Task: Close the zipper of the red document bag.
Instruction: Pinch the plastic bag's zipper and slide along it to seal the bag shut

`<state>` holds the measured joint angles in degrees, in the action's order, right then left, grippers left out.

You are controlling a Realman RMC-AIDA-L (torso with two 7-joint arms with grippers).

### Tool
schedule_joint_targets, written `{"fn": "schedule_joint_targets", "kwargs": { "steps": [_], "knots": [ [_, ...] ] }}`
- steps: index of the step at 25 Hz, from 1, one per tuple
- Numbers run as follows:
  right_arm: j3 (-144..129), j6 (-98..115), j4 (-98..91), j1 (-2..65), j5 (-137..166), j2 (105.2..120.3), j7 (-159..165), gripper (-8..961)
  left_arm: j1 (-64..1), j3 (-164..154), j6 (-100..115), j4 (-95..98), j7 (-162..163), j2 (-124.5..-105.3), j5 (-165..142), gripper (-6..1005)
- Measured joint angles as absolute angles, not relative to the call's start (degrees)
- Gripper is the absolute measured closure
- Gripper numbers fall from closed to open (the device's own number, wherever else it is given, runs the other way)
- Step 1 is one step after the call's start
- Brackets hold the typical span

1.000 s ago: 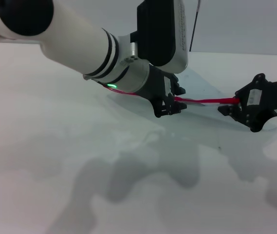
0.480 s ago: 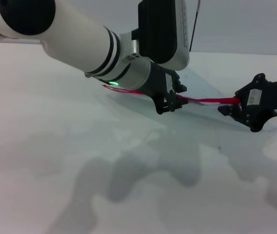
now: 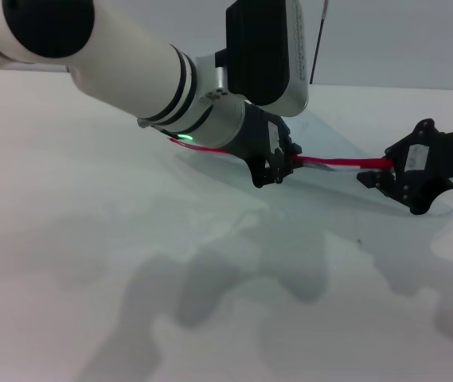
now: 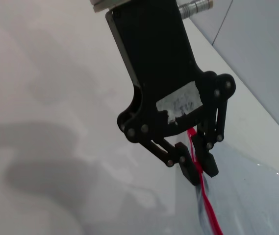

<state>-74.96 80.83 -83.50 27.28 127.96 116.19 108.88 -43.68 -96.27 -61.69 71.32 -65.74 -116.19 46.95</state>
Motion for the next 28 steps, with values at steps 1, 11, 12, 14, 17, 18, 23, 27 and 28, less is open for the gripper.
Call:
{"fn": "schedule_joint_targets", "kwargs": {
  "steps": [1, 11, 12, 14, 17, 18, 23, 27, 28],
  "knots": [
    [-75.0, 80.8, -83.5, 27.3, 128.0, 116.19, 108.9, 905, -43.9, -96.3, -61.7, 70.8, -65.7, -116.19, 47.0, 834],
    [-75.0, 80.8, -83.2, 27.3, 128.0, 116.13, 108.7, 904, -44.4, -96.9, -61.4, 70.0, -65.7, -116.19, 47.1, 919],
    [-75.0, 80.8, -83.1, 27.3, 128.0, 116.12, 108.7, 904, -44.4, -96.9, -61.2, 70.1, -65.7, -116.19, 47.1, 916],
    [-75.0, 80.8, -83.0, 27.3, 128.0, 116.07, 108.7, 904, -44.5, -96.9, -61.1, 70.1, -65.7, -116.19, 47.1, 909],
    [-75.0, 80.8, -83.0, 27.3, 128.0, 116.07, 108.6, 904, -44.5, -96.9, -61.0, 70.1, -65.7, -116.19, 47.2, 899],
    [-75.0, 80.8, -83.0, 27.3, 128.0, 116.07, 108.6, 904, -44.5, -96.9, -61.0, 70.1, -65.7, -116.19, 47.2, 896],
    [-75.0, 80.8, -83.0, 27.4, 128.0, 116.10, 108.6, 904, -44.5, -97.0, -60.9, 70.4, -65.7, -116.19, 47.2, 880],
    [-75.0, 80.8, -83.1, 27.4, 128.0, 116.10, 108.6, 903, -44.5, -97.4, -60.8, 70.5, -65.7, -116.19, 47.3, 867],
    [-75.0, 80.8, -83.2, 27.4, 128.0, 116.10, 108.6, 903, -44.5, -97.6, -60.7, 70.5, -65.7, -116.19, 47.3, 863]
  ]
}}
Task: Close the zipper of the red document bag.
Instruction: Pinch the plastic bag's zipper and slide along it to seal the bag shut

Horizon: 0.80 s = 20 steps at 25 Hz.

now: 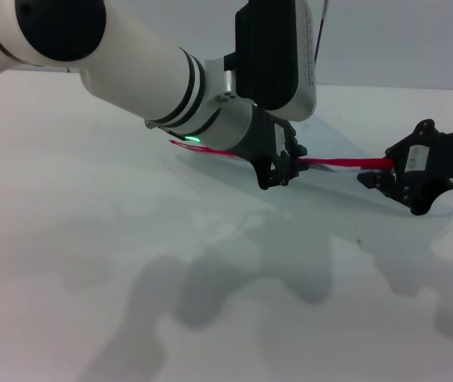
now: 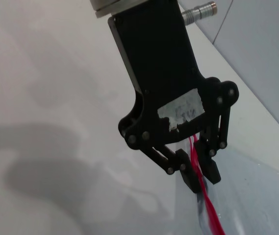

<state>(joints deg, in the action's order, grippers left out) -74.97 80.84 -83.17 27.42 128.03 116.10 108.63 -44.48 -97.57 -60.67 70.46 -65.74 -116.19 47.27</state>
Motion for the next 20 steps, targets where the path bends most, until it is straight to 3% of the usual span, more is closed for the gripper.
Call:
{"fn": "schedule_joint_targets", "kwargs": {
  "steps": [20],
  "knots": [
    [-75.0, 81.0, -83.5, 27.6, 128.0, 116.10, 108.6, 902, -45.2, -98.5, -60.0, 70.6, -66.2, -116.28, 47.3, 848]
  ]
}}
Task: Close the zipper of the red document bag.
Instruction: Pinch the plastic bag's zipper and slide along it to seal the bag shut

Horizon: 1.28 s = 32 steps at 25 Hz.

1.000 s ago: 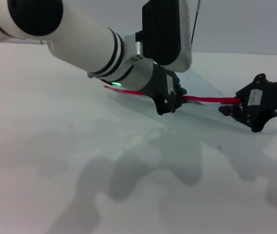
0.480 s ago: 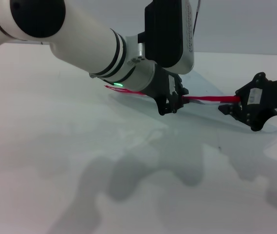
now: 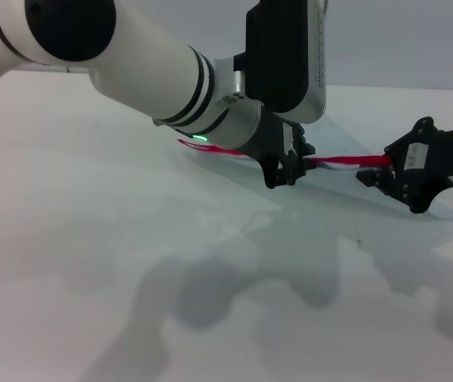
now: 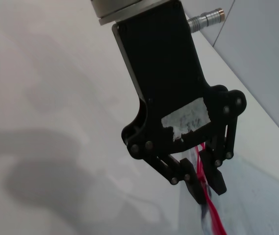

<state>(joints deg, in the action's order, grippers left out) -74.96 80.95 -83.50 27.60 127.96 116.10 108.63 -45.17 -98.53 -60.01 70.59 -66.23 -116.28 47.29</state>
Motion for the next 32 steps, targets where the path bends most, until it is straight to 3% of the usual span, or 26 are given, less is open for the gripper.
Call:
{"fn": "schedule_joint_targets", "kwargs": {
  "steps": [14, 20, 32],
  "knots": [
    [-74.9, 80.9, -83.5, 27.6, 128.2, 116.10, 108.6, 900, -44.8, -99.1, -58.9, 70.4, -66.3, -116.28, 47.0, 857],
    [-74.9, 80.7, -83.5, 27.5, 128.3, 116.10, 108.6, 900, -44.6, -99.1, -58.0, 70.3, -66.3, -116.28, 46.9, 943],
    [-72.5, 80.7, -82.9, 27.6, 128.5, 115.98, 108.5, 899, -44.0, -99.2, -57.8, 70.1, -66.1, -116.13, 46.6, 944]
  ]
}}
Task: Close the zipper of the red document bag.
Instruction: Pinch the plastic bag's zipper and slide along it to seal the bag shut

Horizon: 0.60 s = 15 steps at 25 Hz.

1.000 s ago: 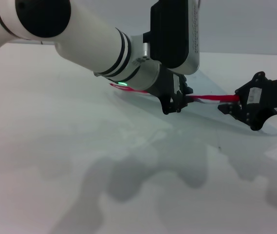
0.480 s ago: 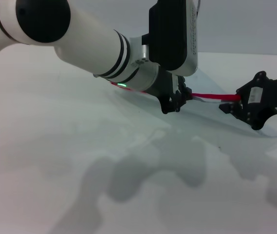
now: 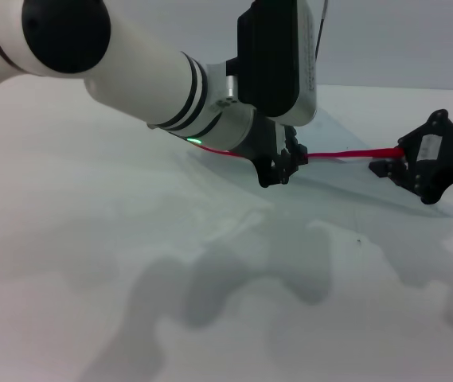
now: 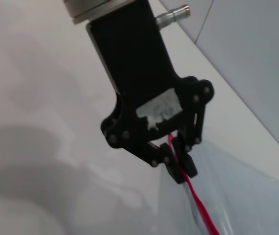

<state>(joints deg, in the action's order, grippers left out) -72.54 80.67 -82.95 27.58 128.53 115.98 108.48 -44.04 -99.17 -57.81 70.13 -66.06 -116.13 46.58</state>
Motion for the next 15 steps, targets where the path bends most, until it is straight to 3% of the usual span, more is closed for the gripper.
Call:
{"fn": "schedule_joint_targets", "kwargs": {
  "steps": [15],
  "knots": [
    [-68.7, 80.5, -82.1, 27.1, 129.2, 115.92, 107.8, 898, -38.2, -96.0, -57.8, 70.9, -65.1, -115.86, 42.7, 943]
  ]
}}
